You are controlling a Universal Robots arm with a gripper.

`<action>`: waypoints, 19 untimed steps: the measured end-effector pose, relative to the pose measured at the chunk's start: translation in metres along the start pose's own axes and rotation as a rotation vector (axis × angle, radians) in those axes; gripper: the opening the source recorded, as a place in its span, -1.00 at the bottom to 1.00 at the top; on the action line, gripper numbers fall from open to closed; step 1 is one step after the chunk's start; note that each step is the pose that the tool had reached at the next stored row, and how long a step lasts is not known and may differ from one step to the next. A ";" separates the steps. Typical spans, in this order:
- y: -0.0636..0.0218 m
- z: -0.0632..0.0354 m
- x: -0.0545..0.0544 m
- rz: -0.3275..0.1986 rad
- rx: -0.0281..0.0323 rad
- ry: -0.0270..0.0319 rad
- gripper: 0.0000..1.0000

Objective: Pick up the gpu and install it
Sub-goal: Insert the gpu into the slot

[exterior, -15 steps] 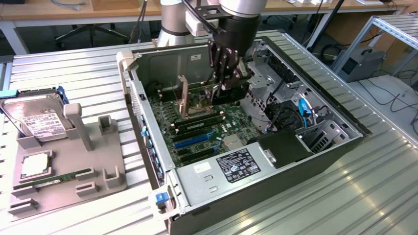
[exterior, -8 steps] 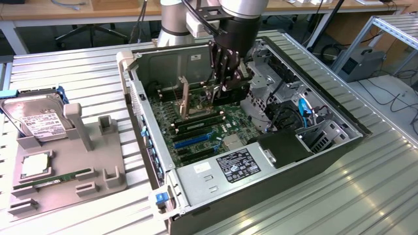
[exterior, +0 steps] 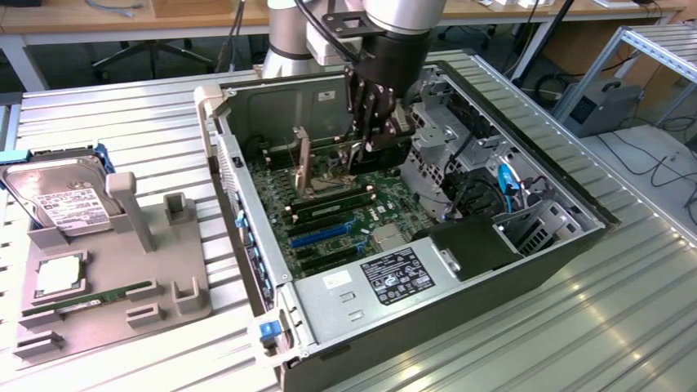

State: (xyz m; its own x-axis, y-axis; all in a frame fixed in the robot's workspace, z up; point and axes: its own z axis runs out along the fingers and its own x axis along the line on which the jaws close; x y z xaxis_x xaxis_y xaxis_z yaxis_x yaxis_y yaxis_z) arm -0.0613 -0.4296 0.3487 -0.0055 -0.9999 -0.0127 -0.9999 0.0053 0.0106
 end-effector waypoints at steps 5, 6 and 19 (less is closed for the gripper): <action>0.0012 0.0004 0.000 0.000 -0.0003 -0.0424 -0.47; 0.0012 0.0005 0.001 0.000 -0.0002 -0.0440 -0.47; 0.0017 0.0022 0.011 0.000 -0.0003 -0.0441 -0.47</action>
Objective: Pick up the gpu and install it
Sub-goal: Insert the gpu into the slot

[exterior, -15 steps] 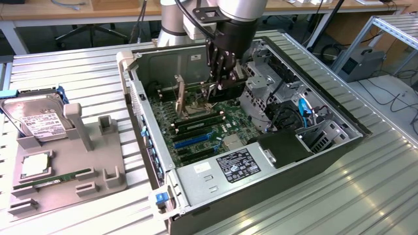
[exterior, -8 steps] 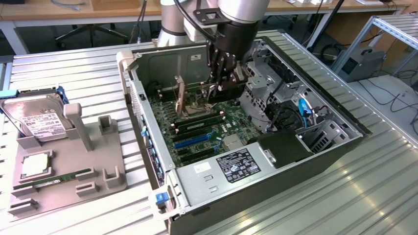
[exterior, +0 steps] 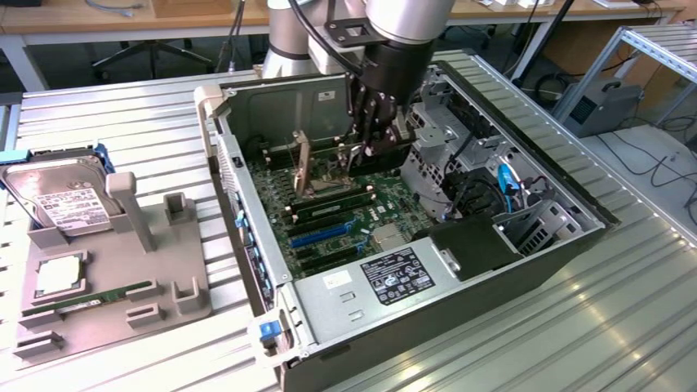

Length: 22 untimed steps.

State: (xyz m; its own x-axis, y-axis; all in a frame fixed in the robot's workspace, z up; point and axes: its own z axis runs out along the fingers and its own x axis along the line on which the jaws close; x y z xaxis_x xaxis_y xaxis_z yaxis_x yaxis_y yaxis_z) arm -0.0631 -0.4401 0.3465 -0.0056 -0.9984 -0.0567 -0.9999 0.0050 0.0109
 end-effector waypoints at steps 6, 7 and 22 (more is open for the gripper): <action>0.0002 0.0013 0.003 0.000 0.0000 0.0000 -0.47; 0.0002 0.0016 0.003 0.000 0.0001 -0.0001 -0.47; 0.0002 0.0045 0.006 0.000 0.0000 0.0001 -0.47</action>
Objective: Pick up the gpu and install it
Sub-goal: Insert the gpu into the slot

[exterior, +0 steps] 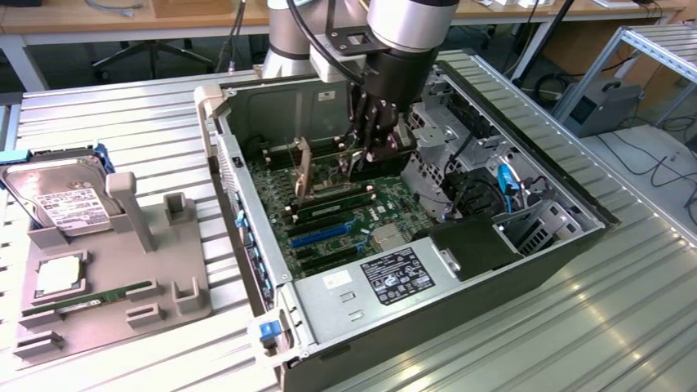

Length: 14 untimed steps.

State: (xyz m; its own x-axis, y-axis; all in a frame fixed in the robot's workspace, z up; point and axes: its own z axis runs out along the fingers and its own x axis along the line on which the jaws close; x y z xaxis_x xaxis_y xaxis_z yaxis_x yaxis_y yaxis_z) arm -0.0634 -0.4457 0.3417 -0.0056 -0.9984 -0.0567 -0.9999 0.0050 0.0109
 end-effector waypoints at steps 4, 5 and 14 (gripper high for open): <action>0.0000 0.0009 0.001 0.000 0.0000 -0.0001 -0.47; 0.0000 0.0011 0.001 0.000 0.0000 -0.0001 -0.47; 0.0000 0.0032 0.003 0.000 0.0000 0.0000 -0.47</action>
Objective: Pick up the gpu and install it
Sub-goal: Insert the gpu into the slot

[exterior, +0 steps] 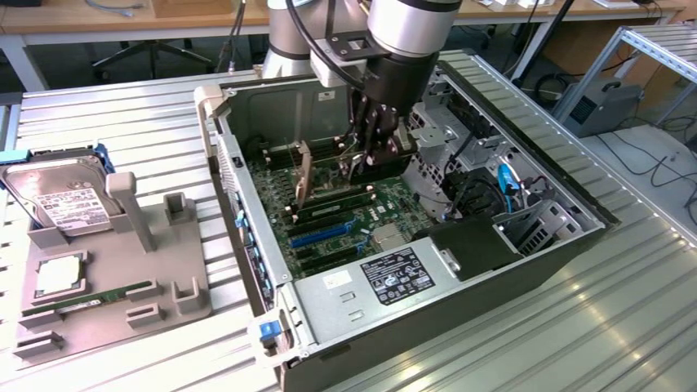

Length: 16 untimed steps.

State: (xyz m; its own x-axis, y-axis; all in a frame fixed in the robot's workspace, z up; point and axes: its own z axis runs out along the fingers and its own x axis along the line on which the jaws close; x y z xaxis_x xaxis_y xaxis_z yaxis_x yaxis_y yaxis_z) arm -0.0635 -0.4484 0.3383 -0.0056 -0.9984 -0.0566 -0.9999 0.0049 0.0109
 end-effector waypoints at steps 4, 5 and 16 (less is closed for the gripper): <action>0.0000 0.0008 0.001 0.000 0.0000 0.0000 -0.47; 0.0000 0.0009 0.001 0.000 0.0000 0.0000 -0.47; 0.0000 0.0040 0.003 0.000 0.0000 0.0000 -0.47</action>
State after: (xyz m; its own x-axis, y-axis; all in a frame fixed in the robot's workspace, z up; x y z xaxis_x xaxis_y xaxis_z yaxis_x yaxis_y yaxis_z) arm -0.0636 -0.4510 0.3342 -0.0056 -0.9984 -0.0567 -0.9999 0.0050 0.0109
